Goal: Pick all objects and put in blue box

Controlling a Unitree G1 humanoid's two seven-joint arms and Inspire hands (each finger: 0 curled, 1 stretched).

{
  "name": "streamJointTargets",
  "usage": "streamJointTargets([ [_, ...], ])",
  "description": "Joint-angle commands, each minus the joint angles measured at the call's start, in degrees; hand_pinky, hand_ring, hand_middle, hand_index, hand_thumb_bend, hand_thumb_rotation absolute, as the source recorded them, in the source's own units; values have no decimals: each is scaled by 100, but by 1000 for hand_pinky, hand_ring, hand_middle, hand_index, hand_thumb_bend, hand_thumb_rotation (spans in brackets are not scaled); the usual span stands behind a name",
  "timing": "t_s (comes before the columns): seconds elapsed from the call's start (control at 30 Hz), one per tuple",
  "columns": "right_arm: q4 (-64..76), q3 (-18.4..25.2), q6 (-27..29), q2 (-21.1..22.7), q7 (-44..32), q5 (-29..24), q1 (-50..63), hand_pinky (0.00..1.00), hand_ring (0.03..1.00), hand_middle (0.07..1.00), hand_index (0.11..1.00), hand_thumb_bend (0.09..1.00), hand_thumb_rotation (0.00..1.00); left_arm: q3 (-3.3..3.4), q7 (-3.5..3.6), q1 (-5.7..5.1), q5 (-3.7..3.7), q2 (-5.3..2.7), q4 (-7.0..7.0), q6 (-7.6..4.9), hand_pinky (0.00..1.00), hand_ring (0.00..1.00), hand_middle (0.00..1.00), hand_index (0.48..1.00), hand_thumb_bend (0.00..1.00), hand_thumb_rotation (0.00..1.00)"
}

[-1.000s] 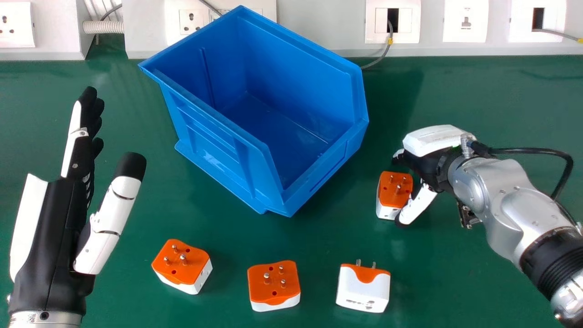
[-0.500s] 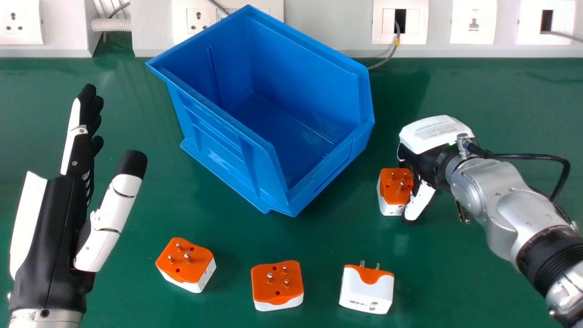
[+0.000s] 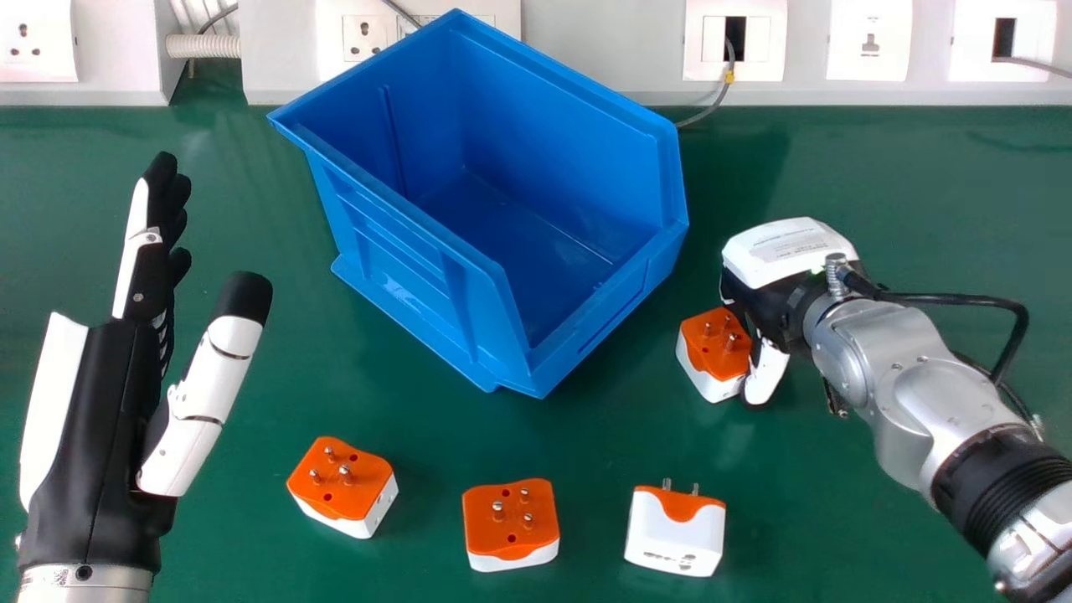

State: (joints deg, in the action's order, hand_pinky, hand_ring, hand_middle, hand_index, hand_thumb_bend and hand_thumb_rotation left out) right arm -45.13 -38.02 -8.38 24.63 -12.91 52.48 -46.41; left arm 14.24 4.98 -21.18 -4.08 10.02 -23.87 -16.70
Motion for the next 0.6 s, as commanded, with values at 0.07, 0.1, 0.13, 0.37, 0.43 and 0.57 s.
streamJointTargets([
  [0.07, 67, -19, -133, 88, -23, 117, 58, 52, 117, 210, 494, 500, 122, 18, -15, -12, -3, 29, -158, -30, 981, 1000, 1000, 1000, 598, 904],
  [0.1, 58, -23, -130, 88, -4, 120, 58, 48, 113, 207, 494, 500, 121, 19, -13, -20, -1, 29, -161, -29, 982, 1000, 1000, 1000, 597, 903],
  [0.13, 20, -36, -123, 80, 18, 127, 48, 48, 113, 207, 494, 500, 121, 24, -10, -25, 5, 32, -165, -25, 982, 1000, 1000, 1000, 597, 903],
  [0.37, -122, -118, -116, 57, 163, 163, 6, 45, 107, 202, 489, 500, 118, 46, 6, -37, 32, 46, -214, 46, 984, 1000, 1000, 1000, 594, 900],
  [0.43, -78, -117, -138, 64, 174, 151, 24, 46, 107, 203, 488, 500, 118, 47, 6, -34, 32, 48, -224, 67, 984, 1000, 1000, 1000, 594, 899],
  [0.57, 40, -106, -123, 97, 107, 122, 52, 43, 106, 203, 488, 500, 118, 47, 8, -30, 43, 46, -249, 117, 985, 1000, 1000, 1000, 594, 895],
])
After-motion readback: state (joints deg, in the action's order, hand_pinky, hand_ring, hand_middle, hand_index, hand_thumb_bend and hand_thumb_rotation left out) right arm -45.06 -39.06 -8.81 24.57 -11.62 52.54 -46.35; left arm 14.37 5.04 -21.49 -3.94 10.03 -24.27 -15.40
